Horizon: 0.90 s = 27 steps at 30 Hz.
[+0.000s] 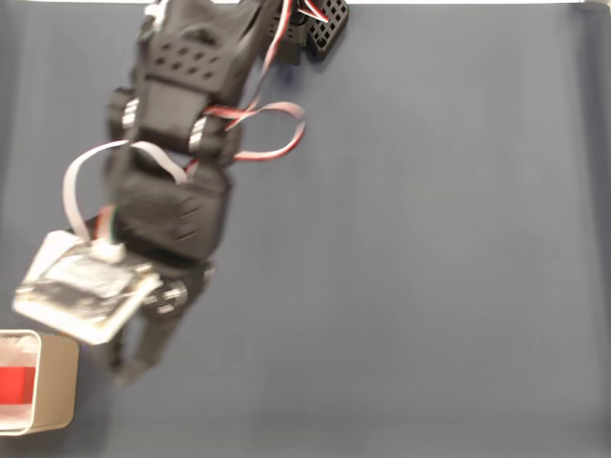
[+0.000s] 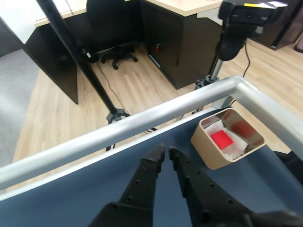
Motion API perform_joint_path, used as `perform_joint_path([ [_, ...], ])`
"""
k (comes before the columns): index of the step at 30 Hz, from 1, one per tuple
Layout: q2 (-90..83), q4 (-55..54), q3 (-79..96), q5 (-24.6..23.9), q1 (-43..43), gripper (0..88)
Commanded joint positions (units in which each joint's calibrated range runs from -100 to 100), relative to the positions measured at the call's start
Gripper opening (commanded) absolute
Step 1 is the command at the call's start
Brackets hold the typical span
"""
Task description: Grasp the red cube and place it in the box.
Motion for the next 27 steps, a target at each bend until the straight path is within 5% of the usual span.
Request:
perform_joint_path([
  [1,-10.02,-1.43,6.19,-0.34,-3.20,0.0],
  [27,-55.86,-12.25,75.63,0.29,-11.58,0.0],
])
